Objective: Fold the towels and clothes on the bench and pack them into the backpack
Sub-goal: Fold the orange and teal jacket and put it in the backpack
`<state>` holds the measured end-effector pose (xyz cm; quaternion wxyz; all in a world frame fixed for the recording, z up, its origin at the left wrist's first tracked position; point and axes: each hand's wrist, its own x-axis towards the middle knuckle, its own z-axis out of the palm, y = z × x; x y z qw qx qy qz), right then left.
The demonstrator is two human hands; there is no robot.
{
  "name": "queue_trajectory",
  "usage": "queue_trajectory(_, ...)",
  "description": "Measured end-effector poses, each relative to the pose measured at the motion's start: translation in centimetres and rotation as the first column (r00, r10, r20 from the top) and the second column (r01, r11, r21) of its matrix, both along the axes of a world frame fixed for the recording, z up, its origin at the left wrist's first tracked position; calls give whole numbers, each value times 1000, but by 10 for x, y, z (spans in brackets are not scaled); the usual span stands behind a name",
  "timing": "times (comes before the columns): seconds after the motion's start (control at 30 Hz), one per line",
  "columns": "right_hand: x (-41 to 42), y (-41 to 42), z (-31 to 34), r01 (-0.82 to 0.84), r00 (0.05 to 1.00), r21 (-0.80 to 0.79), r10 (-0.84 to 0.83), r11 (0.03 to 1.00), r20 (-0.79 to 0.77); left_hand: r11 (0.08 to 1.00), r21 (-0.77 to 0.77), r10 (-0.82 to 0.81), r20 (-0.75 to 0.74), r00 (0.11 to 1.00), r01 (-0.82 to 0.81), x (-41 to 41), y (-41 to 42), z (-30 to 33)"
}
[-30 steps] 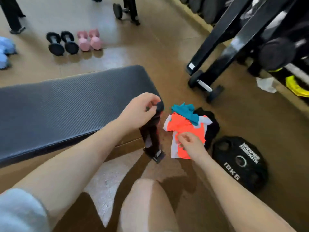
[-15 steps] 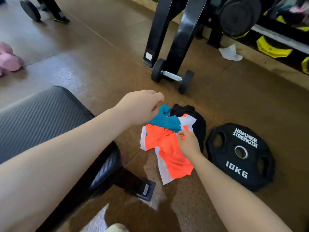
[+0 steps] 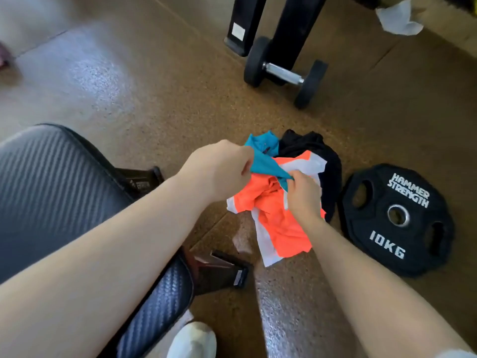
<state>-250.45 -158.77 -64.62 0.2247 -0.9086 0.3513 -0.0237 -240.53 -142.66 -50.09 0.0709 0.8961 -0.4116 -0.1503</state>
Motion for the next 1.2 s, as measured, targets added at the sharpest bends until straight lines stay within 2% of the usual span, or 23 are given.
queue_trajectory(0.07,-22,16,47,-31,996,180,15,983,90,998,60,16,-36,999,-14,-9,3,3)
queue_trajectory(0.17,-48,31,129,-123,988,273,91,954,126,997,44,-59,-86,995,63,-30,8,24)
queue_trajectory(0.2,-53,33,155,-159,981,287,119,945,150,995,0,-99,-97,990,99,-37,11,34)
queue_trajectory(0.27,-58,36,208,-201,971,330,142,922,193,982,-177,-103,-166,981,73,-50,18,65)
queue_trajectory(0.33,-63,39,265,-162,977,454,80,876,195,954,-300,-111,-269,957,26,-61,23,101)
queue_trajectory(0.43,-64,44,353,-120,980,624,-8,772,198,932,-355,-193,-313,930,74,-63,25,160)
queue_trajectory(0.53,-60,45,440,-137,979,709,-13,691,202,931,-364,-165,-457,874,-15,-50,22,237)
queue_trajectory(0.6,-57,45,496,-128,984,744,-10,655,178,904,-425,-273,-496,824,44,-46,20,284)
queue_trajectory(0.7,-54,42,572,-155,985,733,44,662,169,860,-505,-388,-550,739,76,-44,19,348)
queue_trajectory(0.8,-56,36,633,-153,982,736,15,660,191,869,-492,-397,-636,661,49,-45,14,407)
queue_trajectory(0.83,-58,33,648,-144,981,710,5,689,194,873,-486,-391,-654,647,36,-46,13,422)
queue_trajectory(0.87,-60,30,659,-119,982,630,-1,767,187,876,-482,-382,-667,640,20,-48,12,434)
queue_trajectory(0.93,-64,20,675,-45,991,324,2,945,131,873,-487,-357,-677,643,-27,-51,8,456)
queue_trajectory(0.97,-67,15,679,-14,997,162,0,987,82,874,-484,-336,-668,664,-44,-53,5,464)
queue_trajectory(1.03,-73,8,684,29,999,38,-30,999,34,877,-479,-297,-600,742,-36,-56,-4,480)
queue_trajectory(1.1,-75,0,684,85,996,66,-86,994,13,881,-471,-267,-564,781,-38,-59,-14,493)
queue_trajectory(1.13,-75,-7,685,134,989,132,-141,982,41,886,-461,-248,-571,782,-56,-61,-21,500)
queue_trajectory(1.2,-70,-16,689,217,940,369,-295,904,170,875,-456,-186,-627,756,-163,-61,-30,508)
